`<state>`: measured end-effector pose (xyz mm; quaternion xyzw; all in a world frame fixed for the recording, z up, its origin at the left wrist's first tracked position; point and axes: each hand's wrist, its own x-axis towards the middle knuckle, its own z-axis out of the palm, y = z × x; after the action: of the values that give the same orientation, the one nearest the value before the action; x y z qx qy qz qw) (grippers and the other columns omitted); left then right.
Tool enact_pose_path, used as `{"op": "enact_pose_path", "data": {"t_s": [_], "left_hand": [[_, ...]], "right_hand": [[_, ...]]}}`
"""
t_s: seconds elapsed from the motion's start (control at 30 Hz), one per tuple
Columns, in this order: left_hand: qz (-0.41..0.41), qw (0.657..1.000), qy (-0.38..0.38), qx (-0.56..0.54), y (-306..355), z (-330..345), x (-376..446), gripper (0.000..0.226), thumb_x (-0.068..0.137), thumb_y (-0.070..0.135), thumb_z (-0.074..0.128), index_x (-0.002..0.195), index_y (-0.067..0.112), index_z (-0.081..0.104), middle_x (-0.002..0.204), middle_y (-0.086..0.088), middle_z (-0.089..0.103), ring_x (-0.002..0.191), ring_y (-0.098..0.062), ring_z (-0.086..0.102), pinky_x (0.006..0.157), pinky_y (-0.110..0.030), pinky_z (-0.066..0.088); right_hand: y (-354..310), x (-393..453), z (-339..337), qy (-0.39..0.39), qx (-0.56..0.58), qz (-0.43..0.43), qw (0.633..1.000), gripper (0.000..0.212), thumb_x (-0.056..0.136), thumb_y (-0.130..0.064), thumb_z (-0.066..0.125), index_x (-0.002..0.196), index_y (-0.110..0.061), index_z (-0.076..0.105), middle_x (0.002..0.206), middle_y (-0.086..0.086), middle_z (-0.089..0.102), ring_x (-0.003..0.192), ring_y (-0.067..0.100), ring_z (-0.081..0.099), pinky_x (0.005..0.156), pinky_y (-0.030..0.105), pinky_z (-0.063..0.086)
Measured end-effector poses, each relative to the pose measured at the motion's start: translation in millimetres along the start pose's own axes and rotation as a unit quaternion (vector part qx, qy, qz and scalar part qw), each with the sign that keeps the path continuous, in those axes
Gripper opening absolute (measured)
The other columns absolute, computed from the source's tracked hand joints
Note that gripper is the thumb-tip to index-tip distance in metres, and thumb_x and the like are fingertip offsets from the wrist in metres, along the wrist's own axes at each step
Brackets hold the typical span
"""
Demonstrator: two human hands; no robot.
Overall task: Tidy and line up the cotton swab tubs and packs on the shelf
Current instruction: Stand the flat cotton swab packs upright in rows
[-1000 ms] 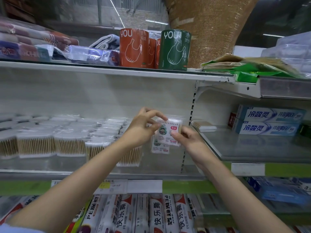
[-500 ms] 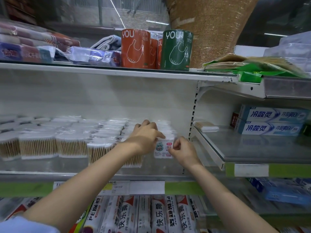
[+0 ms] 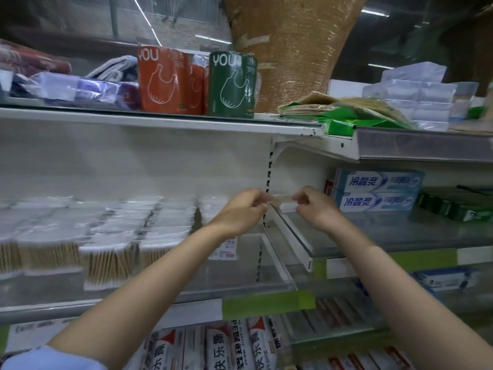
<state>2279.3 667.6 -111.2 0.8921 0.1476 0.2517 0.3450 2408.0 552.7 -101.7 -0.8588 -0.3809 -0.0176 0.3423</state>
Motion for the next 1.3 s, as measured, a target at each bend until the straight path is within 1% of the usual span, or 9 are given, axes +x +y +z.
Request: {"op": "enact_pose_path", "data": {"t_s": [0.23,0.4,0.57,0.7,0.8,0.97,1.1,1.2,1.3], "left_hand": [[-0.126,0.984,-0.065,-0.105,9,36,40,0.051,0.097,0.018,0.044,0.146,0.010,0.029,0.151,-0.008,0.030,0.137,-0.023,0.032,0.114,-0.033,0.027],[-0.132,0.974,-0.035,-0.182,8,44,46,0.051,0.091,0.010,0.053,0.140,0.008,0.037,0.135,-0.013,0.047,0.114,-0.024,0.051,0.103,-0.035,0.040],[-0.129,0.982,-0.043,-0.128,7,39,49,0.053,0.092,0.015,0.052,0.141,0.008,0.033,0.135,-0.013,0.046,0.122,-0.026,0.047,0.105,-0.036,0.039],[-0.147,0.980,-0.072,-0.109,10,42,46,0.046,0.094,0.011,0.047,0.138,0.004,0.036,0.132,-0.008,0.046,0.119,-0.024,0.047,0.099,-0.029,0.040],[-0.141,0.978,-0.056,-0.146,3,46,42,0.054,0.094,0.012,0.050,0.144,0.006,0.030,0.141,-0.014,0.042,0.126,-0.026,0.046,0.105,-0.034,0.039],[-0.026,0.998,0.048,0.012,0,32,23,0.046,0.084,0.008,0.065,0.127,0.008,0.051,0.116,-0.014,0.056,0.098,-0.025,0.062,0.079,-0.024,0.047],[0.023,0.995,0.081,-0.061,11,1,-2,0.010,0.086,0.026,0.065,0.090,0.018,0.062,0.078,-0.001,0.064,0.066,-0.008,0.058,0.058,-0.016,0.044],[0.002,0.983,0.088,-0.164,14,-17,-22,0.017,0.088,0.032,0.062,0.081,0.016,0.062,0.070,0.001,0.061,0.053,-0.006,0.049,0.051,-0.014,0.039],[-0.021,0.969,0.069,-0.238,8,-26,-37,0.022,0.086,0.035,0.062,0.084,0.013,0.066,0.073,-0.004,0.068,0.063,-0.018,0.056,0.058,-0.023,0.042]], "right_hand": [[35,18,-5,-0.094,-0.056,0.042,0.993,0.048,0.092,-0.007,0.037,0.140,-0.013,0.035,0.139,0.018,0.045,0.123,0.033,0.046,0.101,0.033,0.041],[29,17,3,-0.097,-0.013,0.010,0.995,0.054,0.092,-0.005,0.044,0.144,-0.013,0.033,0.142,0.013,0.041,0.126,0.027,0.043,0.098,0.028,0.037],[24,28,0,-0.064,-0.040,0.045,0.996,0.054,0.093,-0.013,0.043,0.145,-0.012,0.028,0.145,0.022,0.030,0.129,0.038,0.038,0.103,0.035,0.037],[23,20,2,-0.098,-0.064,0.031,0.993,0.041,0.095,-0.009,0.037,0.136,-0.003,0.040,0.135,0.020,0.048,0.119,0.031,0.049,0.080,0.024,0.036],[22,11,6,-0.079,-0.074,0.005,0.994,0.042,0.094,-0.011,0.044,0.136,-0.009,0.042,0.135,0.017,0.047,0.117,0.031,0.051,0.079,0.023,0.035],[16,-4,5,-0.004,0.040,-0.025,0.999,0.038,0.085,-0.014,0.064,0.121,-0.018,0.054,0.122,0.011,0.051,0.094,0.019,0.054,0.063,0.018,0.037],[-3,-29,-5,0.050,0.194,-0.067,0.977,0.021,0.088,-0.016,0.062,0.108,-0.014,0.059,0.097,0.001,0.059,0.081,0.009,0.058,0.057,0.009,0.042],[-19,-47,-6,0.000,0.316,-0.085,0.945,0.013,0.093,-0.017,0.056,0.105,-0.014,0.059,0.094,0.002,0.066,0.081,0.009,0.065,0.062,0.014,0.051],[-32,-57,4,-0.046,0.379,-0.087,0.920,0.007,0.095,-0.018,0.052,0.098,-0.016,0.058,0.085,0.000,0.066,0.070,0.007,0.062,0.053,0.014,0.046]]}}
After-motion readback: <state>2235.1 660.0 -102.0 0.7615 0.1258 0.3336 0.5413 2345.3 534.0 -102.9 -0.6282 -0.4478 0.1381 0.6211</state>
